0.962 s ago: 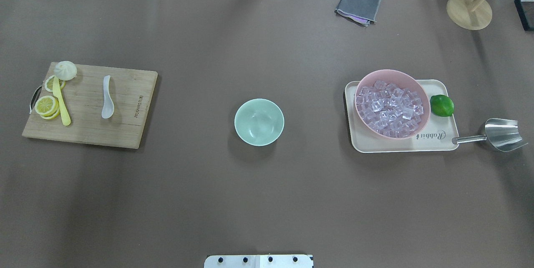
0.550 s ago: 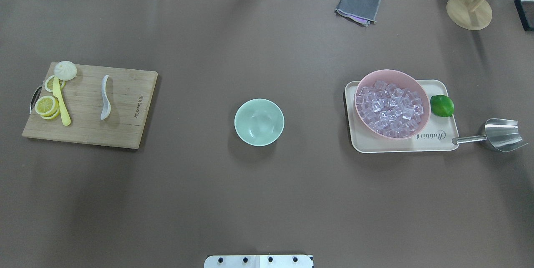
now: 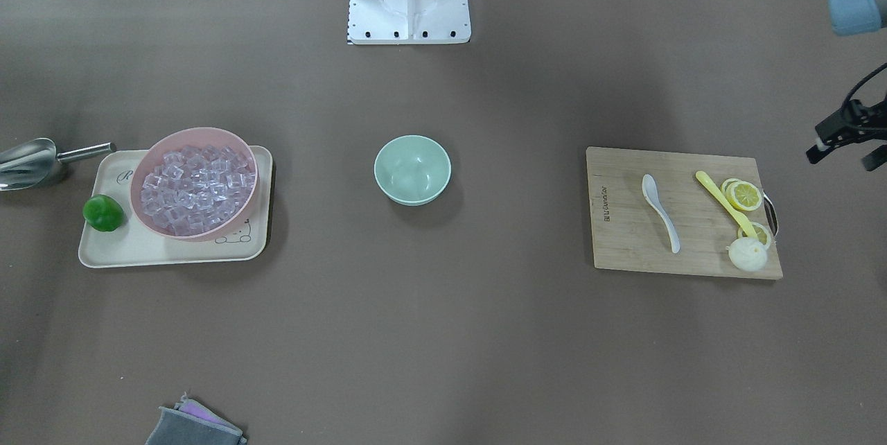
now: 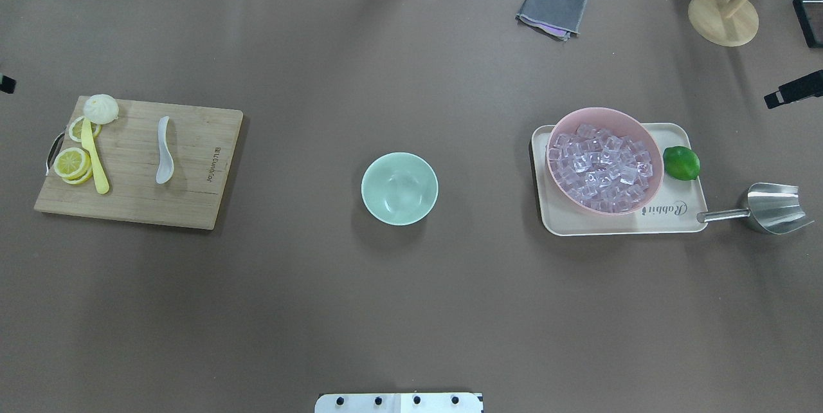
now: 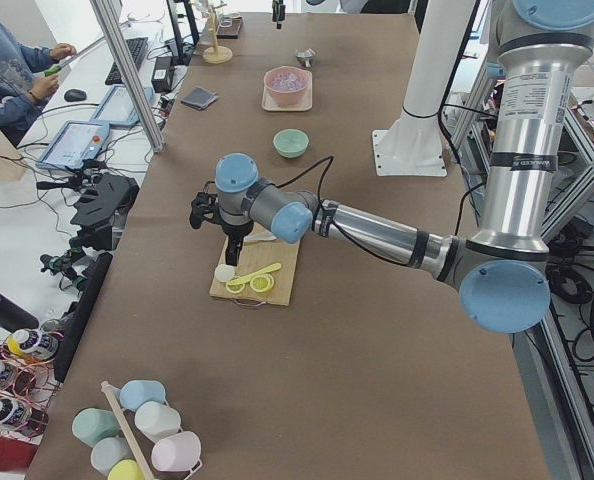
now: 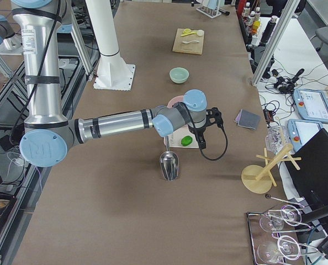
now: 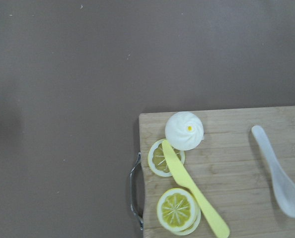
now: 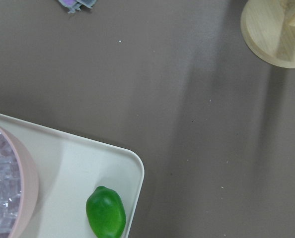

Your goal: Put spoon and ice into bowl

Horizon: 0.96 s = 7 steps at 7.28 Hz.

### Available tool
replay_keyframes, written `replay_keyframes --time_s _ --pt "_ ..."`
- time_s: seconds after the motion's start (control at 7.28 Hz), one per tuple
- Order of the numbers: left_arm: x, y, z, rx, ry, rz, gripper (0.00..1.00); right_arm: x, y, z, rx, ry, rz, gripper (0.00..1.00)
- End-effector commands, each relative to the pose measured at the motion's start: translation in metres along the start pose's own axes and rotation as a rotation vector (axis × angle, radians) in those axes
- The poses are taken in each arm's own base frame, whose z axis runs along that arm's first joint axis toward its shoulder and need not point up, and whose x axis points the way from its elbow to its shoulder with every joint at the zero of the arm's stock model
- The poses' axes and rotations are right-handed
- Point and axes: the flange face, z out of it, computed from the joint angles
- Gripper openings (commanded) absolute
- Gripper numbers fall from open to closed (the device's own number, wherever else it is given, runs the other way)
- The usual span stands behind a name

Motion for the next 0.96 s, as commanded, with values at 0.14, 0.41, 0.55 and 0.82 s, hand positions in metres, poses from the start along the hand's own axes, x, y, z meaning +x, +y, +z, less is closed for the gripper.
replay_keyframes --time_s 0.14,0.41,0.55,0.82 --pt "0.117 0.008 0.078 -0.037 -0.052 -0.165 0.97 -0.079 -0.010 0.016 0.013 0.002 0.027 1.00" --pt "0.150 0.018 0.131 -0.115 -0.069 -0.208 0.89 -0.110 -0.019 0.026 0.009 -0.018 0.084 1.00" --pt "0.150 0.009 0.157 -0.139 -0.092 -0.216 0.85 -0.115 -0.020 0.025 0.011 -0.023 0.086 1.00" --pt "0.151 0.004 0.179 -0.161 -0.108 -0.215 0.74 -0.121 -0.018 0.029 0.004 -0.027 0.083 1.00"
